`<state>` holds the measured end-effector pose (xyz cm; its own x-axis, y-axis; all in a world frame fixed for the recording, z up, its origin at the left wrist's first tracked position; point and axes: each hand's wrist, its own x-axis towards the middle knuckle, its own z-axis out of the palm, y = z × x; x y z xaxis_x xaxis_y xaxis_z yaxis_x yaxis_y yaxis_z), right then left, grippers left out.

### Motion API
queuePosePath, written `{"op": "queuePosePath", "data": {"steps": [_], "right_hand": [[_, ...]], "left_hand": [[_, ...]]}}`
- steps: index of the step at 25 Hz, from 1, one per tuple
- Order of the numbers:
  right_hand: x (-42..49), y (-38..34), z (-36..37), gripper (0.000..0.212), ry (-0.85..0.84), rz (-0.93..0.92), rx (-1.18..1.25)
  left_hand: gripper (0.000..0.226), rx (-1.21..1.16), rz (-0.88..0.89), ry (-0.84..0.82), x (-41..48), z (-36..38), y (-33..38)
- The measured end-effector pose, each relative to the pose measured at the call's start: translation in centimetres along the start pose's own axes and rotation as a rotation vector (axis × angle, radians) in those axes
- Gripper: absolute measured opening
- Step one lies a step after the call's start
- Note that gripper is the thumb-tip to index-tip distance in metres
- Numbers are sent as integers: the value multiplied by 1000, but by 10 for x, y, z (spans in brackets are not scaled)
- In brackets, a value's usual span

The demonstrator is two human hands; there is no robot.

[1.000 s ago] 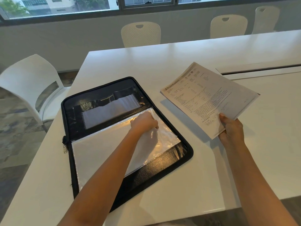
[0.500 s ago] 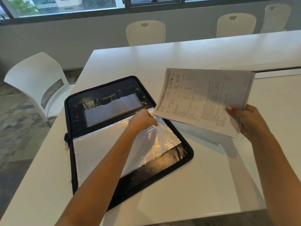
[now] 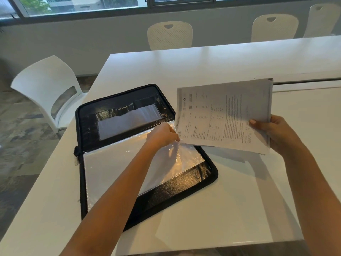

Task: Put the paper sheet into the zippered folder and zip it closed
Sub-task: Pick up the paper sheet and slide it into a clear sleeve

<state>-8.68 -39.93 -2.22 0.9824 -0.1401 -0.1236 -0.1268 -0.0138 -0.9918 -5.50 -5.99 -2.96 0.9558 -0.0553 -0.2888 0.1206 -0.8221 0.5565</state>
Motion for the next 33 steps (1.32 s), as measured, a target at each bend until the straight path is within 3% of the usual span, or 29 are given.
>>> {"op": "queuePosePath", "data": {"steps": [6,9,12,14,19,25,29,33], "right_hand": [[-1,-6,-28,20,-182,120,-112],[6,-10,-41,25,-199,153,-140],[11,-11,-45,25,-218,179,-164],[13,-11,-45,30,-233,205,-172],[21,-10,-46,28,-287,267,-174],[49,-20,-36,26,-398,296,-294],[70,-26,-33,17,-452,320,-339],[85,-21,-24,30,-469,344,-317]], "left_hand": [[10,53,-12,-17,2,5,0],[38,95,-39,39,4,12,1],[58,318,-67,209,7,17,8],[52,380,-80,224,12,17,12],[18,237,-87,237,29,3,4],[30,140,-52,326,38,-15,4],[25,144,-10,382,43,-19,4],[24,190,68,302,29,-11,6]]}}
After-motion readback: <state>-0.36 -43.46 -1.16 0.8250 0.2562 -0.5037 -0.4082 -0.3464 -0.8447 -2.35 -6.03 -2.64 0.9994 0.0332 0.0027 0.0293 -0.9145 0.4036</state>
